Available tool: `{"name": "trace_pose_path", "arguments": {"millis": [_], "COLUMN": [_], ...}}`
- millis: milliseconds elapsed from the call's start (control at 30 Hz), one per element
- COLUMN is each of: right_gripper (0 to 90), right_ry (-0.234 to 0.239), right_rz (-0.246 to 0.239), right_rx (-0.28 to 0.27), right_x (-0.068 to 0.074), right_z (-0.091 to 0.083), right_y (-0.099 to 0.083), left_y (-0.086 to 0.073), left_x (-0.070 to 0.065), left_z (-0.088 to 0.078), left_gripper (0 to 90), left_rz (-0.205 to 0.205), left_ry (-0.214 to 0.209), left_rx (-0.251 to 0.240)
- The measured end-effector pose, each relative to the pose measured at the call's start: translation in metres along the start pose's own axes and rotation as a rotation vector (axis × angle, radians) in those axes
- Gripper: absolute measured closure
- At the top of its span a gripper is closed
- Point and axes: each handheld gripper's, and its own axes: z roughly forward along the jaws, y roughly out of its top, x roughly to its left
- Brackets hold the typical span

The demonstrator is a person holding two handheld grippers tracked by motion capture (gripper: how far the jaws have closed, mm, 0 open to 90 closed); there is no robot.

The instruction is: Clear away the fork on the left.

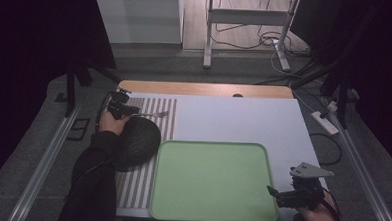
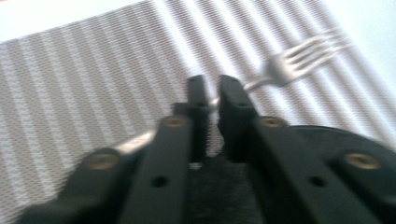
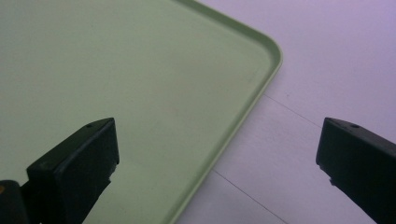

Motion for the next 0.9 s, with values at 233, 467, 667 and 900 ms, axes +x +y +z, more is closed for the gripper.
{"name": "trace_pose_path", "arguments": {"millis": [233, 467, 667, 900], "right_gripper": [0.0, 0.0, 0.0, 0.0], "right_ry": [0.002, 0.004, 0.002, 0.001], "right_rz": [0.002, 0.004, 0.001, -0.002], "right_rx": [-0.002, -0.004, -0.003, 0.002], "right_x": [0.000, -0.001, 0.000, 0.000], "right_z": [0.000, 0.000, 0.000, 0.000], "right_y": [0.000, 0.000, 0.000, 0.000], "left_y": [0.004, -0.002, -0.004, -0.010], "left_x": [0.013, 0.028, 0.030, 0.037], "left_z": [0.011, 0.011, 0.002, -0.007], "left_gripper": [88.7, 88.6, 88.7, 88.7], "left_rz": [-0.018, -0.083, -0.034, -0.001], "left_ry": [0.073, 0.098, 0.084, 0.017], "left_rx": [0.055, 0.057, 0.169, 0.235]}}
